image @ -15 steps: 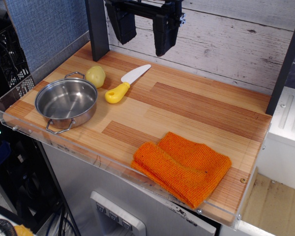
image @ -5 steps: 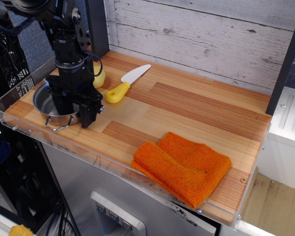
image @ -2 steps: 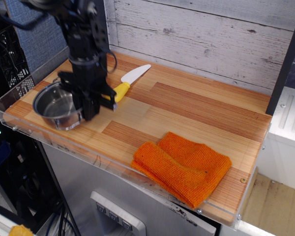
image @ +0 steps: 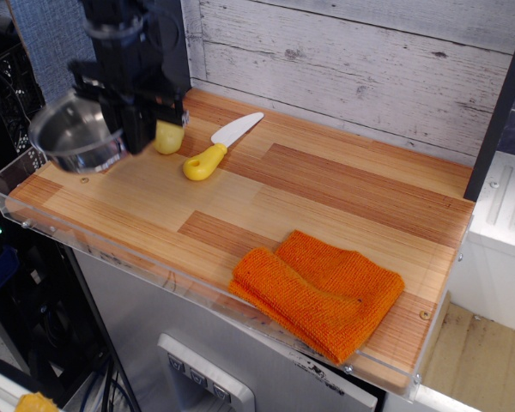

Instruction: Place pot on top of orange cloth.

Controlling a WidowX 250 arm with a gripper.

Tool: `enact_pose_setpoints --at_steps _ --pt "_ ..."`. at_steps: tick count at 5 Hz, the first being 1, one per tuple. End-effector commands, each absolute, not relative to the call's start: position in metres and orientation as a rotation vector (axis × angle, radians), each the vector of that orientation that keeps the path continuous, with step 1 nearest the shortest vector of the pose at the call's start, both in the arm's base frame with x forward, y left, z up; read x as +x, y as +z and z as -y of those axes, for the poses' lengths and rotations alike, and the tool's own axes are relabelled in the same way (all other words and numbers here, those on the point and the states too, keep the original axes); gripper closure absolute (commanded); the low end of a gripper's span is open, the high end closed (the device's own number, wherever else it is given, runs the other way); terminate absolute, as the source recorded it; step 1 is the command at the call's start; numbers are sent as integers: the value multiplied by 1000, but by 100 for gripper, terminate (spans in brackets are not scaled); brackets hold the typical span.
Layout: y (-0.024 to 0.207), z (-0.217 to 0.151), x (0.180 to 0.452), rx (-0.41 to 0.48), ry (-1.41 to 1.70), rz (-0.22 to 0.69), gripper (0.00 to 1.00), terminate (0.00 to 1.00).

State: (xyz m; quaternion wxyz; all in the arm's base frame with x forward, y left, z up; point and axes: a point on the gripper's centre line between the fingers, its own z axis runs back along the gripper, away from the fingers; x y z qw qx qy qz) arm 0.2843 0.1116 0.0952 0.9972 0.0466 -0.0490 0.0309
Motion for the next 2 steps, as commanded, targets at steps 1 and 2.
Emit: enact_pose_setpoints --at_steps 1,2 --pt "106 -20 297 3 -201 145 100 0" --pt "103 26 293 -5 -281 151 100 0"
